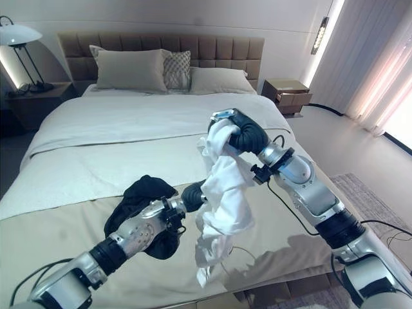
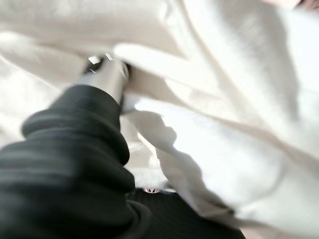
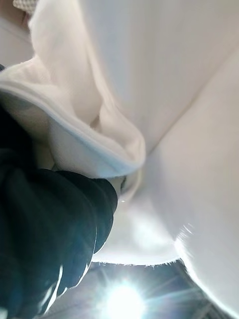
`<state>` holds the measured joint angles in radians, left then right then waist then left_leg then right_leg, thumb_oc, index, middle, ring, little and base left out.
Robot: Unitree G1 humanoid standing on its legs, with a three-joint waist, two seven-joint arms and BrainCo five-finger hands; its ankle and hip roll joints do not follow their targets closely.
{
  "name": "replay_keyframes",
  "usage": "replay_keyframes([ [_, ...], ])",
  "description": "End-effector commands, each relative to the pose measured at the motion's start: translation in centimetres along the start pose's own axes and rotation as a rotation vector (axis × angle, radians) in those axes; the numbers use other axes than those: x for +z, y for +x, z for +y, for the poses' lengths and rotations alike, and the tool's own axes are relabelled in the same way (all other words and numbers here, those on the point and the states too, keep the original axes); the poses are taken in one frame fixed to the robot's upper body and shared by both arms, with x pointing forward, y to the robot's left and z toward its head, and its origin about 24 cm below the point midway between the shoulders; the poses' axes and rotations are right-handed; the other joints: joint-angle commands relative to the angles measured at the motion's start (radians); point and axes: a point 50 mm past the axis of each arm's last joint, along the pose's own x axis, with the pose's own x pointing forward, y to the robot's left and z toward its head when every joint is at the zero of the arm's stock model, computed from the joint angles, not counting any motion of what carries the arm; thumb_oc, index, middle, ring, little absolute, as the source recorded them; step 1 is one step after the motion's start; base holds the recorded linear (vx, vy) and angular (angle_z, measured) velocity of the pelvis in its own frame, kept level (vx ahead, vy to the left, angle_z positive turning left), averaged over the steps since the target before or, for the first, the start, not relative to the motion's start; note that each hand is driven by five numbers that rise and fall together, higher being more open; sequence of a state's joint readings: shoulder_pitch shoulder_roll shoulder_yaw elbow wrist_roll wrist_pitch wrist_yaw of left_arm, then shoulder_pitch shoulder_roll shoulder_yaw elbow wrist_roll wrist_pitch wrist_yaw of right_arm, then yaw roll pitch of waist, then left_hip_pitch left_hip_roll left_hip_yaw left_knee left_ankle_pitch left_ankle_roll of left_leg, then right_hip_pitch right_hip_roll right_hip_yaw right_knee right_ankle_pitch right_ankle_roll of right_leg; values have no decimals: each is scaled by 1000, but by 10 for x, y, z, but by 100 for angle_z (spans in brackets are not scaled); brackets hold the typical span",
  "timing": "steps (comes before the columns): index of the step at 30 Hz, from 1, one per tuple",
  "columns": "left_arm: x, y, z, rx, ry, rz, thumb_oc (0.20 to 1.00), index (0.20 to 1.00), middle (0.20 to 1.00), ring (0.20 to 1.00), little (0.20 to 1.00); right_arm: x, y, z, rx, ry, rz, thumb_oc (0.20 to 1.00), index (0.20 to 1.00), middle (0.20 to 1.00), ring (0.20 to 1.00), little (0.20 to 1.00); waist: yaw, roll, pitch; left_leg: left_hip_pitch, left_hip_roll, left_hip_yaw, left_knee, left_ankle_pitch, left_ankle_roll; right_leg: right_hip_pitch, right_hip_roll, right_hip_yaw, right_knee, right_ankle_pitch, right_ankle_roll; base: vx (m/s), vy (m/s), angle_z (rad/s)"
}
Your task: Pick up clothes into the bucket
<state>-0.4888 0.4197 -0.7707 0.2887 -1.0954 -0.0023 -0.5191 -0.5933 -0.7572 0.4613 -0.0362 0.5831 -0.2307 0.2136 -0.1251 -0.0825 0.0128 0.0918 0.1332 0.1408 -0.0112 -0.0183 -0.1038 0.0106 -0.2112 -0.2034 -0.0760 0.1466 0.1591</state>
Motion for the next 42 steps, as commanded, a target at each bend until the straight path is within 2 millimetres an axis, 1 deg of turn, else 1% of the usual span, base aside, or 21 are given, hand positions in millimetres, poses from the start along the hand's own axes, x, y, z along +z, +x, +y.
replay_keyframes([
  [1,31,16,-12,-126,85,-50,200,200,200,200,200,32,22,-17,-42,-15,-151,200,200,200,200,200,-1,-29,0,-62,8,-13,76,11,8,45,-43,39,41,-11,72,0,0,0],
  [8,31,15,-10,-93,58,-105,200,200,200,200,200,31,18,-19,-55,-24,-149,200,200,200,200,200,2,-31,0,-60,6,-15,79,7,11,46,-44,44,44,-14,70,0,0,0],
  [13,33,9,-3,-27,3,-201,200,200,200,200,200,26,12,-23,-97,-18,-136,200,200,200,200,200,9,-33,0,-59,5,-19,77,6,13,50,-44,42,43,-17,68,0,0,0],
  [15,34,3,2,32,-43,-284,200,200,200,200,200,22,7,-25,-124,-14,-124,200,200,200,200,200,17,-35,2,-60,4,-22,78,7,14,53,-45,37,42,-20,67,0,0,0],
  [20,38,-10,10,131,-65,-387,200,200,200,200,200,16,0,-28,-174,-4,-108,200,200,200,200,200,27,-36,5,-63,2,-29,79,6,16,56,-45,31,42,-23,64,0,0,0],
  [21,39,-14,13,158,-64,-409,200,200,200,200,200,15,-2,-29,-186,-2,-106,570,570,570,570,570,30,-37,6,-63,2,-30,79,6,16,56,-45,30,41,-23,64,0,0,0],
  [22,40,-22,16,212,-79,-464,200,200,200,200,200,11,-7,-30,-213,6,-97,1000,1000,1000,1000,1000,36,-37,8,-65,3,-32,80,6,18,56,-45,28,41,-25,62,0,0,0],
  [23,40,-22,16,212,-79,-464,200,200,200,200,200,11,-7,-30,-213,6,-96,1000,1000,1000,1000,1000,36,-37,7,-66,3,-32,80,6,18,56,-45,28,41,-25,62,0,0,0],
  [27,42,-37,19,297,-115,-561,200,200,200,200,200,2,-17,-32,-277,13,-63,1000,1000,1000,1000,1000,47,-40,10,-70,2,-37,81,7,20,58,-44,24,40,-26,60,-5,-5,2],
  [29,44,-49,20,352,-128,-623,200,200,200,200,200,-10,-26,-34,-352,22,-22,1000,1000,1000,1000,1000,56,-41,14,-72,1,-41,80,9,22,59,-44,21,40,-27,59,-15,-7,5],
  [31,44,-53,21,373,-136,-646,200,200,200,200,200,-14,-29,-35,-371,19,-7,1000,1000,1000,1000,1000,58,-40,14,-73,1,-41,78,9,22,59,-45,18,39,-27,59,-7,0,6],
  [32,47,-61,22,404,-138,-692,200,200,200,200,200,-22,-35,-36,-413,6,28,1000,1000,1000,1000,1000,62,-39,16,-74,0,-44,78,9,24,59,-45,15,40,-28,58,-5,1,6],
  [33,47,-61,22,404,-138,-692,200,200,200,200,200,-22,-35,-35,-413,6,28,1000,1000,1000,1000,1000,62,-39,16,-74,0,-44,78,9,24,59,-45,15,40,-28,58,-1,-4,5],
  [34,49,-68,22,429,-127,-717,200,200,200,200,200,-30,-40,-35,-441,2,60,1000,1000,1000,1000,1000,66,-38,18,-75,-1,-47,77,9,25,60,-45,13,40,-28,58,0,0,0],
  [35,49,-68,22,429,-127,-716,200,200,200,200,200,-30,-40,-35,-441,3,60,1000,1000,1000,1000,1000,65,-38,18,-74,-1,-47,77,9,25,60,-45,13,40,-28,58,-1,0,4],
  [36,49,-77,24,462,-123,-747,200,200,200,200,200,-36,-44,-35,-470,-11,87,1000,1000,1000,1000,1000,71,-37,21,-75,-2,-50,79,8,26,61,-45,9,41,-30,58,-3,2,5],
  [37,49,-77,24,462,-123,-747,200,200,200,200,200,-36,-44,-35,-470,-11,87,1000,1000,1000,1000,1000,70,-37,21,-75,-2,-50,79,8,26,61,-45,9,41,-30,58,-2,6,8],
  [38,49,-86,25,497,-109,-770,200,200,200,200,200,-43,-50,-35,-498,-19,115,1000,1000,1000,1000,1000,74,-35,23,-76,-3,-53,80,7,27,63,-46,8,42,-32,57,1,4,4],
  [39,49,-86,25,497,-108,-769,200,200,200,200,200,-43,-50,-35,-498,-19,115,1000,1000,1000,1000,1000,74,-36,23,-76,-3,-53,80,7,27,63,-46,7,42,-32,57,-1,9,4],
  [40,51,-95,27,537,-72,-784,200,200,200,200,200,-49,-55,-35,-532,-32,141,1000,1000,1000,1000,1000,77,-33,25,-78,-4,-56,81,6,28,65,-46,6,41,-34,56,0,0,0],
  [42,52,-100,28,565,-48,-788,200,200,200,200,200,-52,-59,-34,-548,-25,152,1000,1000,1000,1000,1000,79,-32,25,-78,-5,-57,82,5,28,65,-46,5,42,-35,56,0,5,3],
])
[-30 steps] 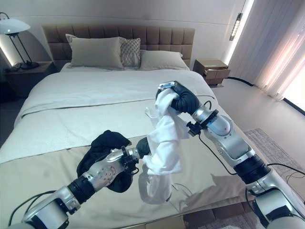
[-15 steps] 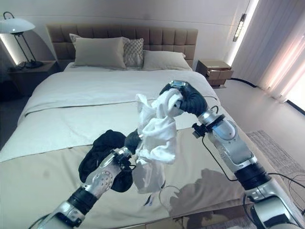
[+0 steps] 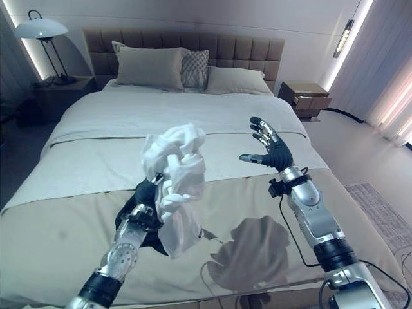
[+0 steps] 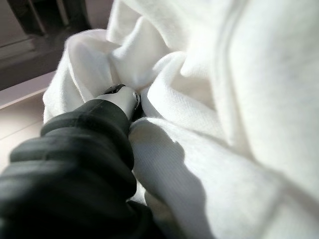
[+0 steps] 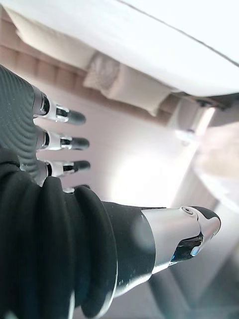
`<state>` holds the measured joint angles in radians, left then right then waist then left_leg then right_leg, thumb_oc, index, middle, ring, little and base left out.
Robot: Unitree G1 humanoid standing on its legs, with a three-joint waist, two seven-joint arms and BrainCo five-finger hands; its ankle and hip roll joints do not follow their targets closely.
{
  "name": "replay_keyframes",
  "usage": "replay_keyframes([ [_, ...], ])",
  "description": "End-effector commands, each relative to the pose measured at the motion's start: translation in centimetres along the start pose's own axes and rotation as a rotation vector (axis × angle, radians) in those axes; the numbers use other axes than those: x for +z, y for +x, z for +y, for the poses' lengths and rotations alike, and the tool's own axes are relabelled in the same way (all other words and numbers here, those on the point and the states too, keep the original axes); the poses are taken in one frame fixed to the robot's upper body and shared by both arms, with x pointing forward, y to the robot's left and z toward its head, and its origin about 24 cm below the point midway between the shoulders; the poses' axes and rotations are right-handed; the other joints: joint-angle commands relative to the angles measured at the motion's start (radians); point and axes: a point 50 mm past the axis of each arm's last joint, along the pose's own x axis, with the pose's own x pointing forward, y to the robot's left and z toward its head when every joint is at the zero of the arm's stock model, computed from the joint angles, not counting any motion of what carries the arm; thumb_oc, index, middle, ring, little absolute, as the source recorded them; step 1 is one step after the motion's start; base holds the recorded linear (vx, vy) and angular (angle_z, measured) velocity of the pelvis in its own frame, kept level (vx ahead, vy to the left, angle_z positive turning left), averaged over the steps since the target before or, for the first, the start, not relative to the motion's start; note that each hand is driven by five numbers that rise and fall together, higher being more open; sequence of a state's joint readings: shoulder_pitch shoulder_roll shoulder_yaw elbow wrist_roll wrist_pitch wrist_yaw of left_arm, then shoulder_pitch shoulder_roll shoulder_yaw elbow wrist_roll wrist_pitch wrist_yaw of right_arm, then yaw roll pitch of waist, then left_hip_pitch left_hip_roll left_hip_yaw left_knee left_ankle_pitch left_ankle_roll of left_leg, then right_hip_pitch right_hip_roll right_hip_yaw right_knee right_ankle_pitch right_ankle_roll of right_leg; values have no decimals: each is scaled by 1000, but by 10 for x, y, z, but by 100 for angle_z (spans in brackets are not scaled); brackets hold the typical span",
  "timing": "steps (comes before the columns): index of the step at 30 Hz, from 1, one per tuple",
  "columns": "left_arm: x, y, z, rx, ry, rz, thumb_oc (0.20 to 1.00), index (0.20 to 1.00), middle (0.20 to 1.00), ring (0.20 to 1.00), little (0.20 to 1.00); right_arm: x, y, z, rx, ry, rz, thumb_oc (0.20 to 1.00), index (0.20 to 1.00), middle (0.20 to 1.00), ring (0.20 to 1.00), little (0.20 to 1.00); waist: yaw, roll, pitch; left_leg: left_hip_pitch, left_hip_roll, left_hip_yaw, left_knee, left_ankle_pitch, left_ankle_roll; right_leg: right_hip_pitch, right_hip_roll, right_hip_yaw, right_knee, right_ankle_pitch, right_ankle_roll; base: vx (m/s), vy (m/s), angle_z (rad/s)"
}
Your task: Pick up clothes into the bucket
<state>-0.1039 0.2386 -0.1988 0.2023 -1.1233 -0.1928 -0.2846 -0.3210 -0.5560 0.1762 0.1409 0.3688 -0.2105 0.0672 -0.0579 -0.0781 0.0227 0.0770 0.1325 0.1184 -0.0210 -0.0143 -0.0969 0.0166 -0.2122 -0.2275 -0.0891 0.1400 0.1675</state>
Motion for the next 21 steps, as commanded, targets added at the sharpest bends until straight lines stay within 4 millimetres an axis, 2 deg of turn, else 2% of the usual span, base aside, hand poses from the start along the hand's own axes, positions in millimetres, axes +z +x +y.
replay_keyframes([
  [1,43,10,-19,-103,108,-188,200,200,200,200,200,14,9,-14,-103,-19,-94,1000,1000,1000,1000,1000,14,-36,16,-63,-5,-35,92,2,21,60,-46,28,56,-29,47,0,5,5],
  [4,59,1,-10,-40,213,-251,200,200,200,200,200,-5,-2,-15,-155,-69,-17,1000,1000,1000,1000,1000,21,-31,20,-67,-7,-41,96,0,21,61,-47,24,64,-35,45,4,1,4],
  [6,72,-9,-5,13,369,-287,200,200,200,200,200,-21,-13,-13,-172,-150,52,1000,1000,1000,1000,1000,25,-27,24,-72,-5,-47,104,-2,21,62,-48,19,76,-44,42,8,-4,8],
  [9,84,-17,3,139,536,-354,200,200,200,200,200,-43,-24,-3,-193,-86,133,1000,1000,1000,1000,1000,36,-23,33,-80,0,-62,118,-3,18,64,-45,13,99,-65,35,-2,-27,14],
  [11,89,-22,6,240,590,-426,200,200,200,200,200,-45,-28,9,-183,-26,117,1000,1000,1000,1000,1000,46,-20,51,-99,8,-88,136,2,12,61,-42,-1,136,-93,25,-25,-51,27],
  [14,89,-24,10,283,628,-424,200,200,200,200,200,-43,-29,16,-167,8,103,1000,1000,1000,1000,1000,52,-14,62,-107,12,-112,137,10,6,58,-40,-20,174,-120,16,-20,-34,29],
  [17,96,-25,9,301,725,-433,200,200,200,200,200,-38,-31,22,-131,20,77,1000,1000,1000,1000,1000,71,-3,83,-125,21,-156,131,36,-15,52,-37,-69,228,-155,1,-70,-72,44],
  [18,97,-26,9,310,730,-442,200,200,200,200,200,-35,-29,24,-116,23,63,1000,1000,1000,1000,1000,76,1,93,-142,26,-183,126,55,-28,51,-32,-100,244,-168,-7,-218,-162,73],
  [19,101,-28,11,335,732,-459,200,200,200,200,200,-30,-27,28,-85,25,39,1000,1000,1000,1000,1000,93,8,112,-175,42,-217,109,101,-53,42,-14,-141,255,-187,-19,-191,-143,83],
  [21,103,-28,9,336,732,-470,200,200,200,200,200,-28,-25,28,-82,29,27,1000,1000,1000,1000,1000,98,13,125,-199,50,-238,101,127,-65,34,-1,-164,258,-196,-27,-193,-114,79],
])
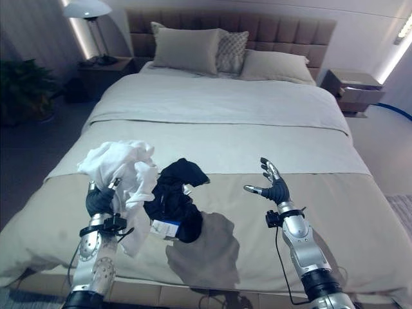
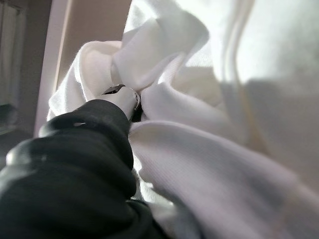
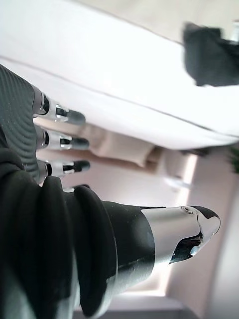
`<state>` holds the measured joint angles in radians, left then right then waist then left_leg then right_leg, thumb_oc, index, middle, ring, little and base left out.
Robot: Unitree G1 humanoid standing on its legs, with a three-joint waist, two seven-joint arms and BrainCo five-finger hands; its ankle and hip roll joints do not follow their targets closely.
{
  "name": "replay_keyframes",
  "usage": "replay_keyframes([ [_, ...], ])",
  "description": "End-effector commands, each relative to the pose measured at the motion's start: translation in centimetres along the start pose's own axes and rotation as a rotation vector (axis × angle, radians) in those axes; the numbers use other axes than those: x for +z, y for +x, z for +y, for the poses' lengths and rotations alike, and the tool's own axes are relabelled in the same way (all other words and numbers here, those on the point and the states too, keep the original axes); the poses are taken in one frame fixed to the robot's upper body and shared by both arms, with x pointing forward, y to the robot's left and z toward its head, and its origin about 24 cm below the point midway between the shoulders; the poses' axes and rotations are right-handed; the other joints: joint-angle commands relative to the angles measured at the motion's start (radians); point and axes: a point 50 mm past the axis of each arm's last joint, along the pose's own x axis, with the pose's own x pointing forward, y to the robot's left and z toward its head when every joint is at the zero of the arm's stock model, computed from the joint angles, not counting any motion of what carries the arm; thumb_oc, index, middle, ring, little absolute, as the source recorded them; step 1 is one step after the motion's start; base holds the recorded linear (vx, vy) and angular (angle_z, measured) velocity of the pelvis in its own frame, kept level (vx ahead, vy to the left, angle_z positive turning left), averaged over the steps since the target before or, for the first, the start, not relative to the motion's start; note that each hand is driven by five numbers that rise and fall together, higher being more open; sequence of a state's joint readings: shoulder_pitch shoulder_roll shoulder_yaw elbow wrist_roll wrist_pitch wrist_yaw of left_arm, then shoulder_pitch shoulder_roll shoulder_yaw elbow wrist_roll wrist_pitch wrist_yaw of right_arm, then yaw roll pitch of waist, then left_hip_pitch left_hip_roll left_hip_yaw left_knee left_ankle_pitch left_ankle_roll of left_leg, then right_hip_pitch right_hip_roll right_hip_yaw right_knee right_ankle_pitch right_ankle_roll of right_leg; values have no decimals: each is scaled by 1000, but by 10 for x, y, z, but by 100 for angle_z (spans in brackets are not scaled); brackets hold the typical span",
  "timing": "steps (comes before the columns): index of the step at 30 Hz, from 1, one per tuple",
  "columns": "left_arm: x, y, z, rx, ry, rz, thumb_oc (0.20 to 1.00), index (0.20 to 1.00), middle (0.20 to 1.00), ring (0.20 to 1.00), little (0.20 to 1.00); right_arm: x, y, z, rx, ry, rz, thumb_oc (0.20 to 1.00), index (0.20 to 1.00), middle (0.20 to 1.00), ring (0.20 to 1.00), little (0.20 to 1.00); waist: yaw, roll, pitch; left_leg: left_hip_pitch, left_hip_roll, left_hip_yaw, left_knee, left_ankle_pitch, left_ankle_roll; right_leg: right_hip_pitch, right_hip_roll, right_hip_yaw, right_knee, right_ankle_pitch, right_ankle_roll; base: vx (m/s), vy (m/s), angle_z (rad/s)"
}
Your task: Pick up clothes into the bucket
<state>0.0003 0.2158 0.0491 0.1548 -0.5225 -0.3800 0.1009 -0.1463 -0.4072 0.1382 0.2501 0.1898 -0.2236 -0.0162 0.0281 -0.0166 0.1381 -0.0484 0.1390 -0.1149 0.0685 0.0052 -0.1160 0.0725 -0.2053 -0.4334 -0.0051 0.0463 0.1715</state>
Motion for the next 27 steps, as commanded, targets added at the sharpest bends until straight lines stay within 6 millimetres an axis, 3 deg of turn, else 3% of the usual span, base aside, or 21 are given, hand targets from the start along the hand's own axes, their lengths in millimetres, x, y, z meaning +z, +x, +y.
replay_keyframes([
  [1,49,16,3,-32,85,-237,200,200,200,200,200,41,13,11,47,49,-219,1000,1000,1000,1000,1000,10,-43,15,-94,50,-25,-1,129,-55,-29,3,19,173,-107,-37,-196,-125,73],
  [3,49,17,3,-15,92,-237,200,200,200,200,200,45,17,14,59,46,-229,1000,1000,1000,1000,1000,15,-32,35,-130,66,-27,-5,170,-66,-35,16,-23,178,-114,-50,-183,-85,86],
  [4,49,18,1,-21,91,-239,200,200,200,200,200,47,18,13,59,36,-235,1000,1000,1000,1000,1000,7,-32,51,-156,73,9,25,177,-52,-42,10,-36,187,-111,-52,-225,-21,90],
  [6,50,19,4,-9,104,-243,200,200,200,200,200,51,18,13,76,4,-249,1000,1000,1000,1000,1000,-28,-43,61,-154,125,201,110,130,-3,-63,-11,-69,208,-107,-65,-209,6,89],
  [7,51,19,3,-12,102,-246,200,200,200,200,200,51,19,15,83,-7,-248,1000,1000,1000,1000,1000,-26,-47,61,-150,147,245,165,100,5,-76,-21,-71,219,-107,-73,-101,-8,91],
  [8,51,19,6,2,100,-242,200,200,200,200,200,51,21,20,95,-4,-241,1000,1000,1000,1000,1000,-22,-48,62,-131,164,237,210,54,-8,-78,-26,-56,236,-124,-69,-49,11,77],
  [10,53,19,6,12,108,-247,200,200,200,200,200,50,21,23,105,-3,-233,1000,1000,1000,1000,1000,-12,-48,59,-95,170,227,207,45,-3,-65,-59,-95,247,-107,-76,-14,71,9],
  [11,53,19,7,13,109,-245,200,200,200,200,200,50,21,23,107,-3,-232,1000,1000,1000,1000,1000,-13,-46,57,-85,173,216,209,26,-13,-59,-54,-79,253,-125,-65,32,80,46],
  [13,54,21,5,16,106,-250,200,200,200,200,200,47,17,24,121,-1,-218,1000,1000,1000,1000,1000,-19,-39,53,-63,188,246,185,15,-16,-44,-73,-106,280,-133,-61,69,97,65],
  [17,55,24,3,6,128,-244,200,200,200,200,200,45,14,26,132,7,-202,1000,1000,1000,1000,1000,-14,-33,48,-45,131,229,105,5,-5,-46,-130,-128,324,-129,-40,48,198,46],
  [20,61,28,1,7,157,-267,200,200,200,200,200,51,16,32,151,15,-225,1000,1000,1000,1000,1000,-11,-51,81,-82,83,196,136,-6,24,-80,-166,-66,363,-97,-40,-89,130,28],
  [22,66,30,5,41,189,-295,200,200,200,200,200,63,22,42,193,6,-269,1000,1000,1000,1000,1000,-8,-59,110,-120,61,176,186,-31,37,-144,-172,20,402,-100,-35,-173,98,35],
  [26,74,32,17,130,241,-336,200,200,200,200,200,78,35,66,262,6,-320,1000,1000,1000,1000,1000,27,-73,150,-187,60,168,241,-33,36,-207,-183,33,418,-104,-41,-161,21,-19],
  [27,73,33,23,192,274,-334,200,200,200,200,200,81,37,75,301,-22,-331,1000,1000,1000,1000,1000,37,-79,171,-246,67,155,268,-20,27,-229,-191,9,427,-108,-40,-155,-27,3],
])
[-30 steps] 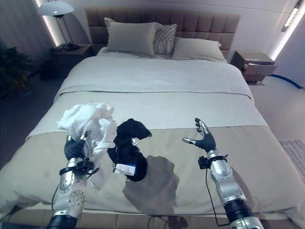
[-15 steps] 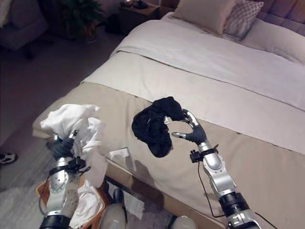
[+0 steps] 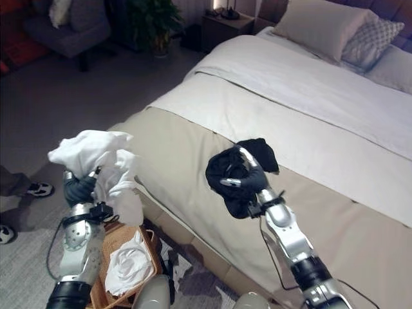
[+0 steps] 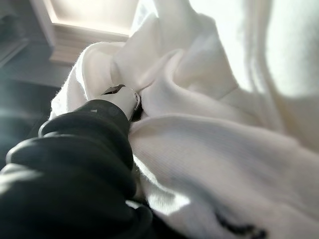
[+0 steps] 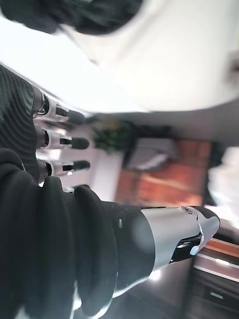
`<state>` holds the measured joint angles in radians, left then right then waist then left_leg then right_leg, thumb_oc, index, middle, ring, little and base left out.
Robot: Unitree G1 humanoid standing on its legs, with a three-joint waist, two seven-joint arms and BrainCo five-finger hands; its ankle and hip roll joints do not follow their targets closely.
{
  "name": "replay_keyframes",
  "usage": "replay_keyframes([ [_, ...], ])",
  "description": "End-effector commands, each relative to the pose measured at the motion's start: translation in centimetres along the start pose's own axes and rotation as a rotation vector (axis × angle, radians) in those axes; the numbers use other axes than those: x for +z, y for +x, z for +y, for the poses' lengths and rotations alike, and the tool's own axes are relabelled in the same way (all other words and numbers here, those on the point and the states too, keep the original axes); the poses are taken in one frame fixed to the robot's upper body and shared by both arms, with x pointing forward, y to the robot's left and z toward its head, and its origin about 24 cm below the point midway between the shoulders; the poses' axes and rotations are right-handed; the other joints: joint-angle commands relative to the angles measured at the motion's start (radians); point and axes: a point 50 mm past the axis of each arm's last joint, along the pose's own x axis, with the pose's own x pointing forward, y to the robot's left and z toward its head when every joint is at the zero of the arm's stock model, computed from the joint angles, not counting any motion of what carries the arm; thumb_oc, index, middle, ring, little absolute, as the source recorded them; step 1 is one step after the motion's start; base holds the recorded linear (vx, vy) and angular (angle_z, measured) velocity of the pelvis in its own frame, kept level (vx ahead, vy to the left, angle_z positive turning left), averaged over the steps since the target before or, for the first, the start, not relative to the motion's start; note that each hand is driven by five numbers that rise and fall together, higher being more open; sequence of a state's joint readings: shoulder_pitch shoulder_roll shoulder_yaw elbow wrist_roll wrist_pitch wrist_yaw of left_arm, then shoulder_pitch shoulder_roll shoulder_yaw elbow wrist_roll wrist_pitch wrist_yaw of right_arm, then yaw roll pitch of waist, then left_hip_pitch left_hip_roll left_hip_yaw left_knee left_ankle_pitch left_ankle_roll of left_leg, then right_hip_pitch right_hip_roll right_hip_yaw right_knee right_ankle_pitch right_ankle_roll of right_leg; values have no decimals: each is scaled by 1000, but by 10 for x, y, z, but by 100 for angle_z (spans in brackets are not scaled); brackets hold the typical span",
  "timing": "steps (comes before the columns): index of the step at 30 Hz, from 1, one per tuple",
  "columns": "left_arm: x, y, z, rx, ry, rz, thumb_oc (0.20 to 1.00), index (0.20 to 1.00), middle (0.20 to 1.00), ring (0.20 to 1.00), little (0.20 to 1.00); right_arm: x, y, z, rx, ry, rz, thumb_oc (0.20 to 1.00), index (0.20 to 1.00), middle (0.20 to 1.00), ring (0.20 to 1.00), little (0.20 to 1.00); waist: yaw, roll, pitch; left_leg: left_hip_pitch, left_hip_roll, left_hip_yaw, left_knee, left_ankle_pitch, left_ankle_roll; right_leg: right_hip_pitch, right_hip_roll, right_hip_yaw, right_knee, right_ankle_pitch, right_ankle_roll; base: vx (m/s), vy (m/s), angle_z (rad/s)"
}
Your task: Pick up clothes into the bucket
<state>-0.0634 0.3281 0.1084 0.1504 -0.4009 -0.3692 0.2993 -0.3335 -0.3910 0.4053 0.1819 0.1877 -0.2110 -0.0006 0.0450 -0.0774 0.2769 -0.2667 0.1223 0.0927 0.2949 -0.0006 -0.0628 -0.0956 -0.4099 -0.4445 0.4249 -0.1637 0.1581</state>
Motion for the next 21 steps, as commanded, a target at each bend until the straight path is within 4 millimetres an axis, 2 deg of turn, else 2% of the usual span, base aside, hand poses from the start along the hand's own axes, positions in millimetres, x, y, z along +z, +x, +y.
replay_keyframes([
  [1,34,18,9,79,82,-201,200,200,200,200,200,31,16,0,3,-38,-150,1000,1000,1000,1000,1000,22,-19,45,-62,85,-64,50,-6,-29,-83,12,12,11,99,-26,-169,-77,24],
  [2,33,20,10,118,98,-202,200,200,200,200,200,29,18,1,1,-48,-140,1000,1000,1000,1000,1000,28,-20,58,-95,90,-82,50,-13,-42,-108,17,9,33,77,-11,-78,-69,24],
  [7,32,31,6,179,99,-208,200,200,200,200,200,25,28,0,-42,-135,-125,1000,1000,1000,1000,1000,33,-20,89,-206,89,-121,55,23,-53,-194,18,-31,78,68,-8,-85,-36,46],
  [11,40,47,2,203,109,-232,200,200,200,200,200,5,23,-7,-109,-145,-41,1000,1000,1000,1000,1000,35,-19,129,-305,84,-147,50,59,-67,-260,11,-77,90,74,-1,-70,-9,26],
  [12,40,47,2,202,108,-234,200,200,200,200,200,5,24,-8,-111,-146,-43,1000,1000,1000,1000,1000,34,-19,127,-311,83,-150,50,60,-68,-264,11,-79,91,74,-1,-47,15,50],
  [13,44,51,0,204,100,-245,200,200,200,200,200,-7,19,-13,-140,-157,11,1000,1000,1000,1000,1000,35,-20,142,-340,79,-156,45,67,-71,-282,3,-96,89,82,3,-15,10,70],
  [14,44,51,-1,204,100,-246,200,200,200,200,200,-7,19,-13,-141,-157,10,1000,1000,1000,1000,1000,33,-19,140,-344,78,-158,46,68,-71,-284,2,-98,89,82,3,-9,35,54],
  [16,50,58,0,227,105,-269,200,200,200,200,200,-19,14,-16,-181,-125,61,1000,1000,1000,1000,1000,34,-32,156,-377,71,-162,46,66,-70,-313,0,-103,83,94,8,14,47,14],
  [21,67,67,-4,254,96,-332,200,200,200,200,200,-25,13,-21,-225,-108,89,1000,1000,1000,1000,1000,37,-60,195,-426,53,-173,79,43,-53,-344,-9,-101,78,123,22,17,31,15],
])
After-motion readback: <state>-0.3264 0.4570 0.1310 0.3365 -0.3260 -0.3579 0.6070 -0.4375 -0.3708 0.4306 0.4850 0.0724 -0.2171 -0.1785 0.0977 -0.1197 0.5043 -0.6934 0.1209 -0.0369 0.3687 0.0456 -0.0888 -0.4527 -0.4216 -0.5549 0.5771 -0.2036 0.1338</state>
